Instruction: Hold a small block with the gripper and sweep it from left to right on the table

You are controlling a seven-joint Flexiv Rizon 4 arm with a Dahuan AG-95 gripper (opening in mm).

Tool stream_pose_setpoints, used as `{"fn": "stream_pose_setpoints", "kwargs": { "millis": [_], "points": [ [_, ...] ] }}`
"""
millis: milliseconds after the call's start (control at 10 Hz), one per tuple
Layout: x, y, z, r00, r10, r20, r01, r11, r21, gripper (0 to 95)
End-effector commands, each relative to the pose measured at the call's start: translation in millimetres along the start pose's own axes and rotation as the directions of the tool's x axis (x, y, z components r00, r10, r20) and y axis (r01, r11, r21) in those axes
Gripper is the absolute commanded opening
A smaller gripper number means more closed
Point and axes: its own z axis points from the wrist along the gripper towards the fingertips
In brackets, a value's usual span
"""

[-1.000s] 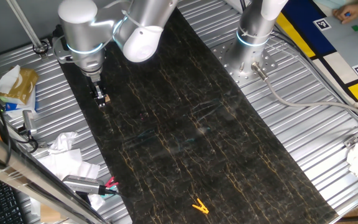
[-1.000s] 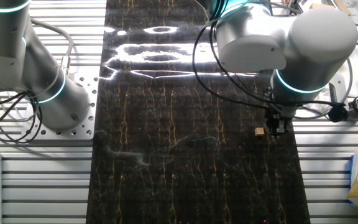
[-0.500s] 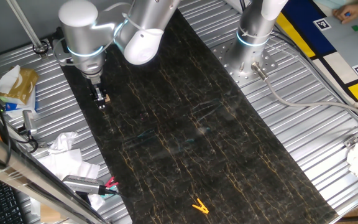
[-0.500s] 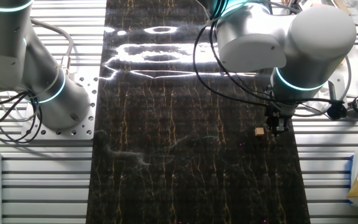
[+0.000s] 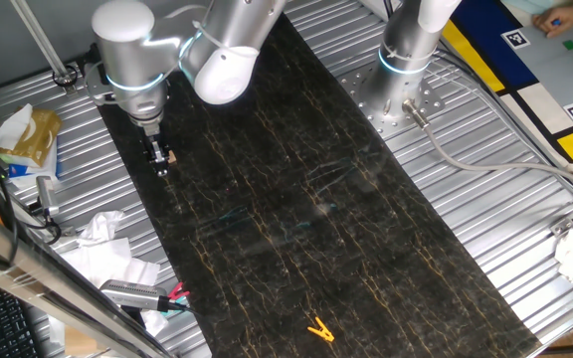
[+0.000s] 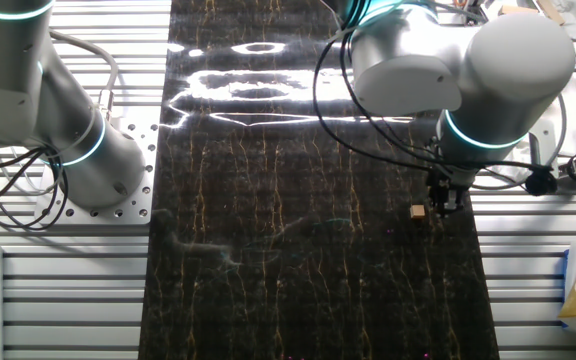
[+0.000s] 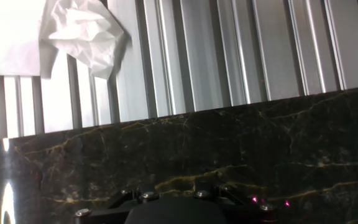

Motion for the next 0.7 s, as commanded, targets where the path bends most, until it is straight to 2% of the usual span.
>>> {"fn": "stream_pose_setpoints", "kwargs": {
  "millis": [100,200,300,700],
  "points": [
    [1.1,-0.2,-0.9,1.0,-0.008,-0.014,0.008,1.0,0.007,38.0],
    [1.1,-0.1,-0.9,1.0,-0.008,-0.02,0.009,1.0,0.008,38.0],
    [1.3,0.2,-2.1,0.999,-0.013,-0.049,0.014,1.0,0.012,38.0],
    [1.5,0.6,-3.8,0.998,-0.019,-0.056,0.02,1.0,0.018,38.0]
  ]
}}
